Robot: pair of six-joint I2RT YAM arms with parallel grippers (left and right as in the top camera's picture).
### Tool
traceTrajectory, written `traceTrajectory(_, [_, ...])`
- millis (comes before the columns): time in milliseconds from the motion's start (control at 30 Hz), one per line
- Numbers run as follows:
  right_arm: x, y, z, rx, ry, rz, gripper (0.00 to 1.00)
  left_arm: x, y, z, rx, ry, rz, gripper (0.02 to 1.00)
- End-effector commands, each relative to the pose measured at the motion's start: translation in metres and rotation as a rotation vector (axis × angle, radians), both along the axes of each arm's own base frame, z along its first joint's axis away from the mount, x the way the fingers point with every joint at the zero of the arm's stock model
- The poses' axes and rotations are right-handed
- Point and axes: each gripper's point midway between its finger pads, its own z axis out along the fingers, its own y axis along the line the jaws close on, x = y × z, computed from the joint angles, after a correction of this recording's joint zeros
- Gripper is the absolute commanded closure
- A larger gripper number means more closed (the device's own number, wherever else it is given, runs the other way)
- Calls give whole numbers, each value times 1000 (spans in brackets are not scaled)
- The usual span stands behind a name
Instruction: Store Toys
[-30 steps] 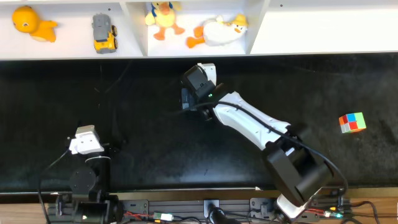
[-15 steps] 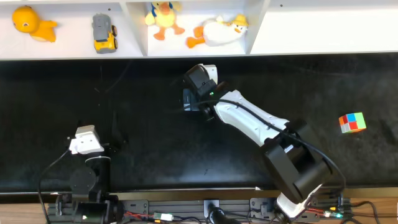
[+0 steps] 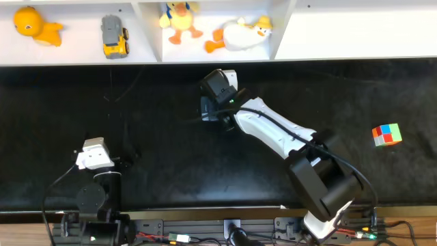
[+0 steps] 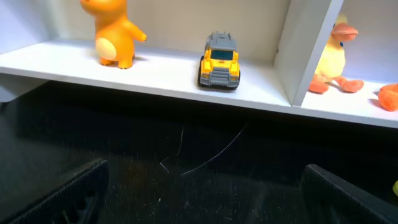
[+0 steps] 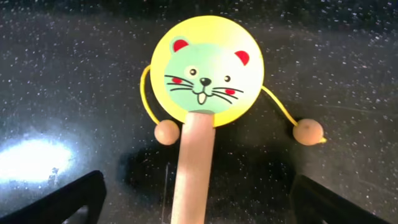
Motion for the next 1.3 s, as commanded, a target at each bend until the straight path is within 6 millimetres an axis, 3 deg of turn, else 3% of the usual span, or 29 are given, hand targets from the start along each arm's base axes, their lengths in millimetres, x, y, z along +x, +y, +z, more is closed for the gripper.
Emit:
traceTrajectory(33, [-3, 4, -14, 16, 51, 2, 154, -1, 2, 1, 21, -3, 7, 20])
traceTrajectory(800, [-9, 1, -16, 5, 74, 4, 947, -1, 2, 1, 21, -3, 7, 20])
traceTrajectory(1067, [-14, 3, -14, 9, 87, 14, 958, -1, 2, 1, 21, -3, 7, 20])
traceTrajectory(1300, [-20, -11, 8, -55, 58, 3, 958, -1, 2, 1, 21, -3, 7, 20])
